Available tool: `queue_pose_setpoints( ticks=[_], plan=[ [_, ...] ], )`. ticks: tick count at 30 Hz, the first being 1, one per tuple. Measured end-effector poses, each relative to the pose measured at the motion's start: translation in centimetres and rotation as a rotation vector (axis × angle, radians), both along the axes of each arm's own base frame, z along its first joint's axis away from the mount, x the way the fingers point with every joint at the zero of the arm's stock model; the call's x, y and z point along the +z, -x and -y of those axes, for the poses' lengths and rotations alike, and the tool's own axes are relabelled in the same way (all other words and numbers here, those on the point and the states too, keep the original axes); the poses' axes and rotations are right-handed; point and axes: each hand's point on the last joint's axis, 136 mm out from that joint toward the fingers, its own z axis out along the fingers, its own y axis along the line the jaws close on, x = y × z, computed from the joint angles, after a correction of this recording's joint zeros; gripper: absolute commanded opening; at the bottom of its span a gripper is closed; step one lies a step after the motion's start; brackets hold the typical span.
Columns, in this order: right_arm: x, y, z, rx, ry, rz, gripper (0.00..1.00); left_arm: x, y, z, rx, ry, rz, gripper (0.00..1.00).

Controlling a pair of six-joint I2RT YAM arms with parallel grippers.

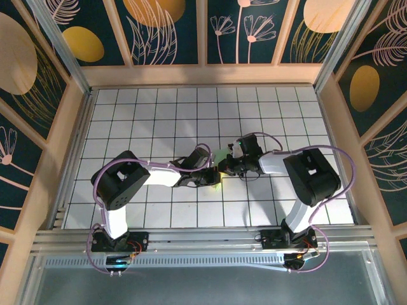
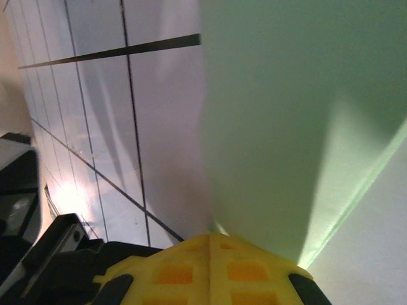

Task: Fold a paper plane with a square sheet of paper (fold left side to right side)
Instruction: Fold the wing for the fifth time at the center of the table.

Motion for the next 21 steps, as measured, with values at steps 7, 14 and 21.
queue_pose_setpoints(
  ticks=[7, 14, 21],
  plan=[
    [-1.1, 0.0, 0.1, -0.003, 0.007, -0.018, 0.00, 0.1, -0.1, -0.2, 0.008, -0.007, 0.007, 0.00],
    [-1.2, 0.0, 0.1, 0.020, -0.027, -0.026, 0.00, 0.4, 0.0, -0.7, 0.016, -0.024, 0.001, 0.03],
    [-1.2, 0.0, 0.1, 0.040, -0.043, -0.020, 0.00, 3.8, -0.5, -0.8, 0.025, 0.029, 0.032, 0.09]
  ],
)
